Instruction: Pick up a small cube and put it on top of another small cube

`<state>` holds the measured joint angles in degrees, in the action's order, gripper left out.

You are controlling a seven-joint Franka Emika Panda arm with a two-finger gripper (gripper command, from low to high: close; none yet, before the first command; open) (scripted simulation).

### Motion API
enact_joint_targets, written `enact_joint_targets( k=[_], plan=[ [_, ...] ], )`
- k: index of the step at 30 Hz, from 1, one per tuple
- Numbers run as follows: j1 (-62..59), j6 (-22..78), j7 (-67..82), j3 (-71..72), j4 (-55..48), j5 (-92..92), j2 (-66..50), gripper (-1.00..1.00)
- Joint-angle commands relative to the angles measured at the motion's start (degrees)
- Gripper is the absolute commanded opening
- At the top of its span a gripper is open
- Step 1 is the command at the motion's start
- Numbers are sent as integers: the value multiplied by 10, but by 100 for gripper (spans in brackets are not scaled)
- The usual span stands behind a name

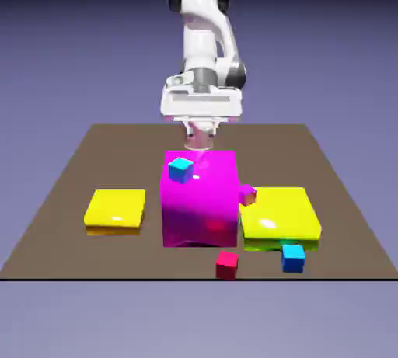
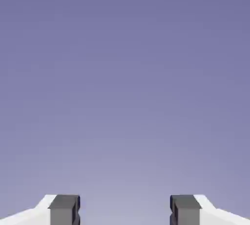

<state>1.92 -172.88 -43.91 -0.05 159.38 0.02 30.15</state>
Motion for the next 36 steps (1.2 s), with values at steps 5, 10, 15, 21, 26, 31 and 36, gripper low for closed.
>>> enact_joint_targets(
  k=[5, 10, 15, 21, 26, 31, 36],
  plan=[
    [51, 47, -60, -2, -67, 1, -104, 0],
    [102, 93, -121, -4, -134, 2, -208, 0],
    [154, 140, -181, -6, -202, 3, -311, 0],
    [215, 196, -253, -9, -282, 4, -436, 0],
    [266, 242, -313, -11, -349, 5, -540, 0],
    [265, 194, -313, -9, -363, 6, -603, 0],
    [265, 184, -313, -9, -366, 6, -615, -100]
  ],
)
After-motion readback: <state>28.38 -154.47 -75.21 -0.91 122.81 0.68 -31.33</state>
